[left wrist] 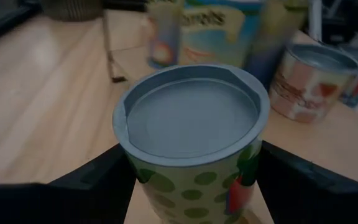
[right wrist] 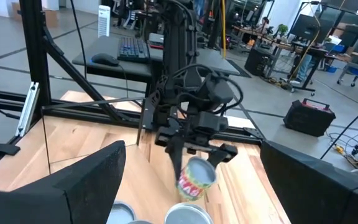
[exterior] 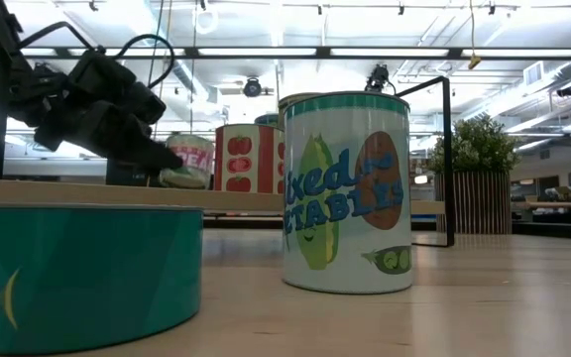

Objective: Pick and place cans onto a shelf
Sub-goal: Put the canned peas on the shelf

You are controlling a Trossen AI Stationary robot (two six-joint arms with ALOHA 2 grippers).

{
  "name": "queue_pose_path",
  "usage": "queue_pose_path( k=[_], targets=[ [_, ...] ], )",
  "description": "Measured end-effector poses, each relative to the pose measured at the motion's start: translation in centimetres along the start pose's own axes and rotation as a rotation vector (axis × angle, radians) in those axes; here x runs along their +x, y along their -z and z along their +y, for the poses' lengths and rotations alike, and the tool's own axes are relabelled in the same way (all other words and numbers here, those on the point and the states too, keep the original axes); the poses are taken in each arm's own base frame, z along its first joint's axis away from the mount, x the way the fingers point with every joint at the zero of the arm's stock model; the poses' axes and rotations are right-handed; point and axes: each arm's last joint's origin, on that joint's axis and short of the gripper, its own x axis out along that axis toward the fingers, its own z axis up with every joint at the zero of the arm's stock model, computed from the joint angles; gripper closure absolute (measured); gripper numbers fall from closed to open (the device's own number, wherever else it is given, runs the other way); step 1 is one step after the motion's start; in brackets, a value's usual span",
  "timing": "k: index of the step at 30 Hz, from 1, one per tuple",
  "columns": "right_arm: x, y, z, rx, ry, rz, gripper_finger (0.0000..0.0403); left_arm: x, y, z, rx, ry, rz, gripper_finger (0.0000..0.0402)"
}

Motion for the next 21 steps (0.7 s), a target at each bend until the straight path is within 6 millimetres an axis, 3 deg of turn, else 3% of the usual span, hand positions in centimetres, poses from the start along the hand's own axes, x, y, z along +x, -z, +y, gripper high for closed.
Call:
queue_pose_path(
  k=[10, 21],
  targets=[
    [0.0, 0.0, 0.0, 0.012, 0.0, 0.0, 0.0022, 1.2, 0.0, -1.8, 0.085, 0.053, -0.003, 0.011],
    [0.0, -0.1, 0.0, 0.014, 0.002, -0.005, 0.0022, 2.1, -0.1, -4.1, 0.202, 0.029, 0.014, 0.0081]
  ],
)
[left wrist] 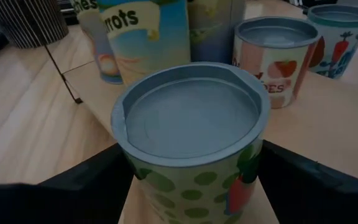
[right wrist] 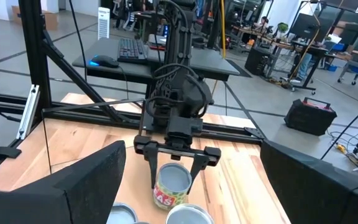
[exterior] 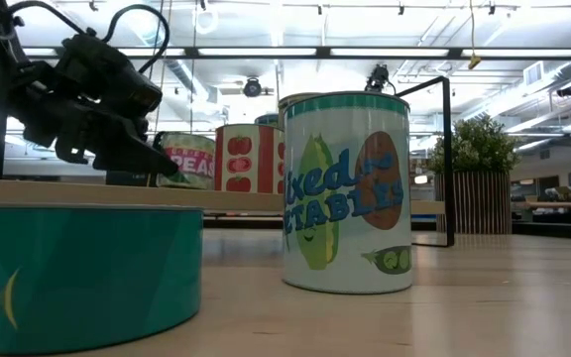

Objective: Pick and place cans onto a shelf
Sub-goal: Put the canned peas on the shelf

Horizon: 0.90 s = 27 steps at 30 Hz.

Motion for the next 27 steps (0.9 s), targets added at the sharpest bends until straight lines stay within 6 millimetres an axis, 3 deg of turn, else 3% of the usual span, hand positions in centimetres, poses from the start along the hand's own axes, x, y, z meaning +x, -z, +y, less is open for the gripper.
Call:
queue_pose_path(
  k=[7, 17, 27],
  targets=[
    [0.0, 0.0, 0.0, 0.001, 0.0, -0.002, 0.0022, 0.8, -1.1, -0.4, -0.089, 0.001, 0.007, 0.0072],
    [0.0, 0.0, 0.0, 0.001, 0.0, -0.002, 0.0022, 2.6, -1.7, -0.8, -0.078, -0.006, 0.074, 0.0005],
    [0.0, 0.0, 0.0, 0.001, 0.0, -0.002, 0.0022, 3.1, -2.5, -0.5, -0.078, -0.005, 0.056, 0.0003]
  ],
)
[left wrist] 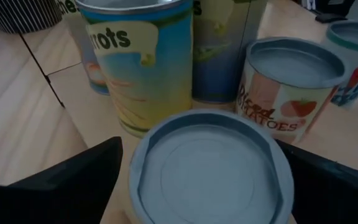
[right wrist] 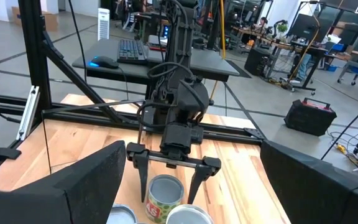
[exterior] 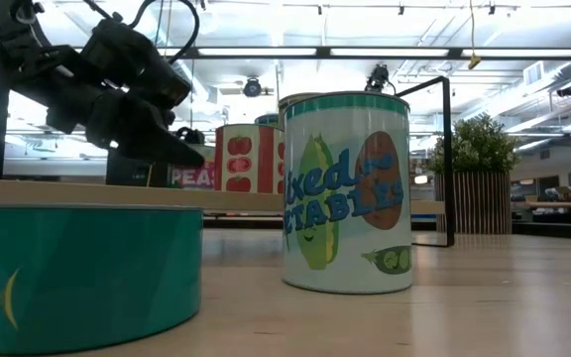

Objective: Pick and place cans onto a shelf
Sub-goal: Put the canned peas on the shelf

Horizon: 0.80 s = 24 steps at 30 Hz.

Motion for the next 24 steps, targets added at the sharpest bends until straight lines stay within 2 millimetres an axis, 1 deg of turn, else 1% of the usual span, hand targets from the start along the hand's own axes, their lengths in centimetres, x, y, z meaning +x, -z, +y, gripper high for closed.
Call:
queue_pose_path(
  k=[9, 15, 24],
  targets=[
    [0.0, 0.0, 0.0, 0.018, 0.001, 0.001, 0.0022, -0.3, -0.6, 0.0, -0.018, 0.007, -0.029, 0.0003],
    [-0.2, -0.1, -0.2, 0.045, 0.047, 0.004, 0.0022, -1.3, -1.9, 0.0, -0.007, 0.0, -0.092, 0.0004],
    [-0.2, 0.2, -0.1, 0.042, 0.043, 0.034, 0.0022, -2.4, -3.2, 0.0, 0.011, -0.014, -0.168, 0.0004]
  ],
)
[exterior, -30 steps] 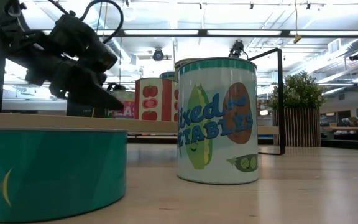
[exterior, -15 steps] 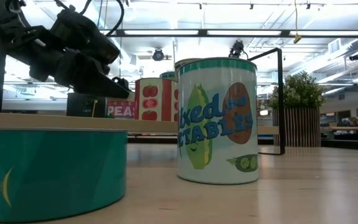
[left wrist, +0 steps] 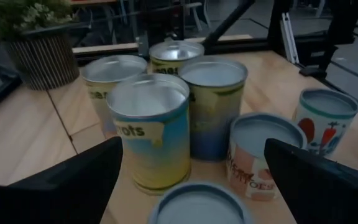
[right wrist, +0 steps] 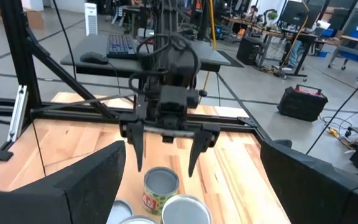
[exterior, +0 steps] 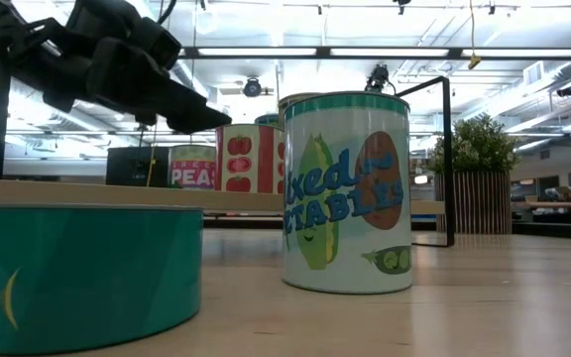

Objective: Pick and place cans onto a shelf
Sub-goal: Put the canned peas on the shelf

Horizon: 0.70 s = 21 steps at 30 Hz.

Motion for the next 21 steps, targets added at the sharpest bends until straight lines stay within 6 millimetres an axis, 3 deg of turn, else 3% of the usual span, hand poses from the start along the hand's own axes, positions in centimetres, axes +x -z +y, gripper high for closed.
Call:
queue_pose_path(
  k=[12, 21],
  targets=[
    [0.0, 0.1, 0.1, 0.004, -0.005, 0.013, 0.0022, -2.8, -0.6, 1.6, 0.004, -0.116, 0.074, 0.0004],
    [0.0, 0.1, 0.1, 0.003, -0.005, 0.015, 0.0022, -3.6, 0.8, 1.7, -0.061, -0.156, 0.246, 0.0004]
  ],
)
